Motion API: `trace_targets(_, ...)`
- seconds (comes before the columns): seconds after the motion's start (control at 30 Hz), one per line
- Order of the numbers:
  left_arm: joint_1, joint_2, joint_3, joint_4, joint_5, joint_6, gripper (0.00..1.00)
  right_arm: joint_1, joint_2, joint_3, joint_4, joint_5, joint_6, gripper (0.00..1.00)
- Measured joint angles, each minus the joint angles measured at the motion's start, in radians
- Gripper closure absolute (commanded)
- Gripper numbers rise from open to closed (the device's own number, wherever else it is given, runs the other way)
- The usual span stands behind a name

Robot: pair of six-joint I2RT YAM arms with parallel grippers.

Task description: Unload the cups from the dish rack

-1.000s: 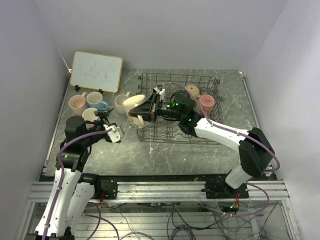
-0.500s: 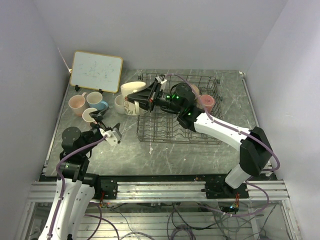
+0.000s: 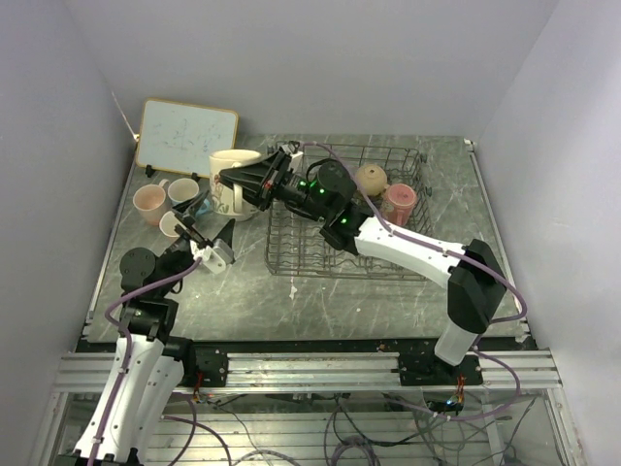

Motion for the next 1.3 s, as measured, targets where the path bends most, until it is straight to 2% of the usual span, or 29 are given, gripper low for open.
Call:
trace_targets(0.27,-0.006,0.029,-0.018,0.2,-0.107,-0.026,0.08,0.048,0.009,0.013,0.013,0.031,0.024,1.0)
trace_targets(0.43,-0.006,0.063,-0.003,0.254,-0.131,-0.037,0.09,0.064,0.008,0.013,0.026,0.05,0.032,1.0)
trace_targets(0.5,-0.006,0.071,0.005,0.264,-0.13,-0.036,0.12,0.065,0.008,0.013,0.031,0.057,0.039,1.0)
trace_targets(0.7,-0.006,0.077,0.02,0.278,-0.098,0.003,0.3,0.065,-0.021,-0.018,0.045,0.074,0.048,1.0)
trace_targets(0.83,-0.006,0.069,0.043,0.252,-0.058,0.047,0.64,0.065,-0.048,-0.036,0.052,0.074,0.061,1.0)
trace_targets(1.0,-0.003,0.035,0.052,0.253,-0.056,0.111,0.92,0.065,-0.089,-0.076,0.052,0.071,0.115,1.0)
trace_targets(1.1,-0.003,0.023,0.058,0.244,-0.055,0.128,0.93,0.064,-0.106,-0.101,0.058,0.057,0.145,1.0)
trace_targets(1.13,-0.004,0.02,0.059,0.239,-0.051,0.131,0.93,0.061,-0.115,-0.114,0.06,0.053,0.149,0.99)
trace_targets(1.17,-0.004,0.018,0.064,0.224,-0.048,0.134,0.93,0.059,-0.121,-0.125,0.06,0.05,0.152,0.93)
trace_targets(1.3,-0.006,0.018,0.104,0.097,-0.016,0.179,0.93,0.031,-0.146,-0.181,0.057,0.012,0.151,0.63)
